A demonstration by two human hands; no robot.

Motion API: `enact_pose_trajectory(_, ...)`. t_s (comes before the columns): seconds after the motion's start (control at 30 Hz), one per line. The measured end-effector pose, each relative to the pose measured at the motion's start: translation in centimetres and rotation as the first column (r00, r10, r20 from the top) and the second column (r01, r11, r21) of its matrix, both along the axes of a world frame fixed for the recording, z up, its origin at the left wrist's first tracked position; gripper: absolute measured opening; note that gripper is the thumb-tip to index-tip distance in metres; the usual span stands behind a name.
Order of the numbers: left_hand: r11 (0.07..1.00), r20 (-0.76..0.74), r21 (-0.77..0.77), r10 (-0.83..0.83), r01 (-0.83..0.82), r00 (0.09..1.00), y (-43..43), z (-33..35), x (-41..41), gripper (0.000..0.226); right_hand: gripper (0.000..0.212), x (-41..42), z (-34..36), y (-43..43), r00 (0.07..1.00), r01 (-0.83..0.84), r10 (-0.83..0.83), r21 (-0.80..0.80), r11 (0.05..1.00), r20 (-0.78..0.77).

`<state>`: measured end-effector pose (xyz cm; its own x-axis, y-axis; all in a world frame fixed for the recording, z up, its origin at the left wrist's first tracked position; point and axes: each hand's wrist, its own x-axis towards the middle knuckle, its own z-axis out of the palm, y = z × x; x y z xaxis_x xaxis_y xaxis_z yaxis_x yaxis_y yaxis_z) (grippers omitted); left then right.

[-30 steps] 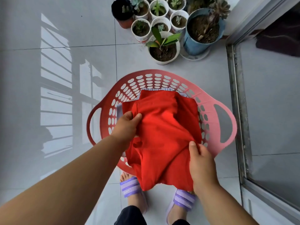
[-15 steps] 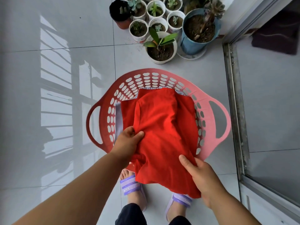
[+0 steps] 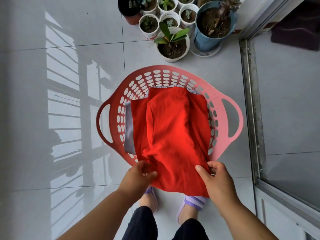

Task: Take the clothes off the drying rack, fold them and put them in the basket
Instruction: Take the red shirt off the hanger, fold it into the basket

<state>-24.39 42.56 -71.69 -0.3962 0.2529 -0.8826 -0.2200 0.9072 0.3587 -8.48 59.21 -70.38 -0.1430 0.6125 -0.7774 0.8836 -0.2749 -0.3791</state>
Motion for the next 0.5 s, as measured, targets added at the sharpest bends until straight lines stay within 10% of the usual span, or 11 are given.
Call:
enact_pose_trajectory(0.13,0.995,0.282,0.036,0.081,-0.095,0.956,1.2,0.6,0.5,0.06,0.042,0.3,0.0,0.4,0.993,0.067,-0.086,-0.214,0.975,-0.08)
enact_pose_trajectory(0.5,0.953,0.436,-0.083,0.296,-0.29,0.85,-0.5,2.7,0.2,0.036,0.053,3.1,0.1,0.0,0.986,0.162,-0.169,-0.238,0.958,-0.009)
